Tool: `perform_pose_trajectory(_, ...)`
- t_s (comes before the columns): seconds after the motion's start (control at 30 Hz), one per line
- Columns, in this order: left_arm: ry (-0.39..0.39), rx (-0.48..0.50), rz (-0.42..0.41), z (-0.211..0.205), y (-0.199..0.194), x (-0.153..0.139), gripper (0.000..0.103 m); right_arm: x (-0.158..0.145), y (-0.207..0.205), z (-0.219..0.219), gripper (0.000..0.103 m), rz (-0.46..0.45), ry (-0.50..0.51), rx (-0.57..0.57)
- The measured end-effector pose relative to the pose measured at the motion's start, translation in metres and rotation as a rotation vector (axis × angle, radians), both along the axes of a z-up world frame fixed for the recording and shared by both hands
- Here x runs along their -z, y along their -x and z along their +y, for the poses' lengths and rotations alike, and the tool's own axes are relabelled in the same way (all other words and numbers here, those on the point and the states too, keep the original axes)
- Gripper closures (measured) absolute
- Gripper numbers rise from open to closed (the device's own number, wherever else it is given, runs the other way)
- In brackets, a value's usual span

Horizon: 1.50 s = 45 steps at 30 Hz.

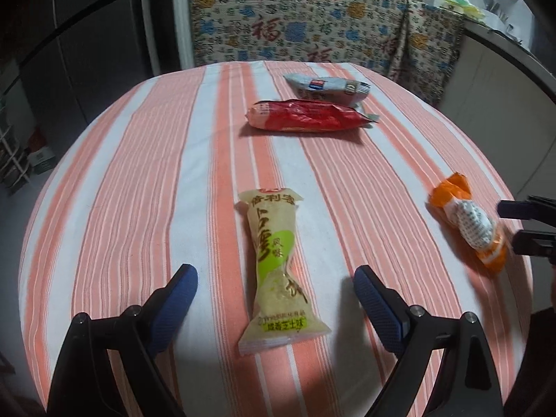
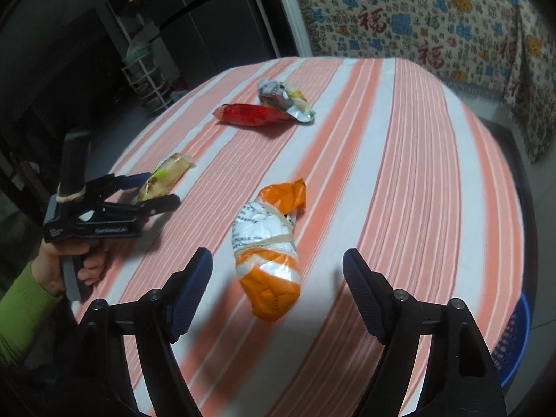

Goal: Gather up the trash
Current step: 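Carry both wrappers over the blue wastebasket and open both tools to drop them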

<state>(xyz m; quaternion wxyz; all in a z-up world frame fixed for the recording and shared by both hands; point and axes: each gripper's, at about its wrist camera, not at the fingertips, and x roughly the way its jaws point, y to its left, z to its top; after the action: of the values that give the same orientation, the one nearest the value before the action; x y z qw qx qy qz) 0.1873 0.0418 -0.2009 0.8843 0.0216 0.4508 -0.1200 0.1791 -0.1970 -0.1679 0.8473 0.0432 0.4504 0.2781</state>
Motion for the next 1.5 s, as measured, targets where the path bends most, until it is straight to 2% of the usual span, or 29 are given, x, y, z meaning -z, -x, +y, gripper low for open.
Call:
perform_pose_trajectory(0.1, 0.042, 0.005, 0.030, 0.004, -0.005, -0.003, 0.011, 0.006, -0.010, 0.007, 0.024, 0.023, -0.011, -0.009)
perform_pose_trajectory(0.17, 0.032, -0.010, 0.042, 0.004, -0.009, -0.004, 0.018, 0.006, -0.014, 0.015, 0.024, 0.012, 0.005, -0.007)
perform_pose_trajectory(0.2, 0.017, -0.017, 0.042, 0.002, -0.011, -0.005, 0.027, 0.005, -0.014, 0.017, 0.024, 0.005, 0.015, -0.010)
perform_pose_trajectory(0.27, -0.013, -0.018, 0.043, -0.002, -0.013, -0.005, 0.037, 0.005, -0.015, 0.026, 0.024, -0.012, 0.046, -0.019)
perform_pose_trajectory(0.3, -0.032, -0.019, 0.040, -0.005, -0.013, -0.006, 0.054, 0.007, -0.015, 0.028, 0.025, -0.008, 0.053, -0.027)
perform_pose_trajectory(0.33, -0.047, -0.017, 0.037, -0.007, -0.012, -0.006, 0.077, 0.010, -0.016, 0.032, 0.036, 0.008, 0.064, -0.038)
perform_pose_trajectory(0.37, -0.045, -0.008, 0.038, -0.009, -0.010, -0.008, 0.082, 0.012, -0.017, 0.034, 0.057, 0.027, 0.082, -0.044)
perform_pose_trajectory(0.47, 0.015, 0.001, 0.045, -0.011, -0.002, -0.012, 0.083, 0.009, -0.010, 0.035, 0.058, 0.013, 0.103, -0.035)
perform_pose_trajectory(0.67, 0.098, 0.048, 0.015, -0.036, 0.022, -0.026, 0.084, -0.006, 0.006, 0.016, 0.058, -0.030, 0.054, 0.008)
perform_pose_trajectory(0.9, 0.119, 0.144, 0.001, -0.096, 0.036, -0.032, 0.084, -0.015, 0.017, -0.014, 0.058, -0.033, -0.001, 0.085)
perform_pose_trajectory(1.2, 0.166, 0.287, 0.001, -0.187, 0.040, -0.043, 0.084, -0.037, 0.037, -0.092, 0.058, -0.069, -0.061, 0.245)
perform_pose_trajectory(1.5, 0.204, 0.432, 0.032, -0.285, 0.035, -0.050, 0.084, -0.048, 0.053, -0.198, 0.058, -0.071, -0.026, 0.447)
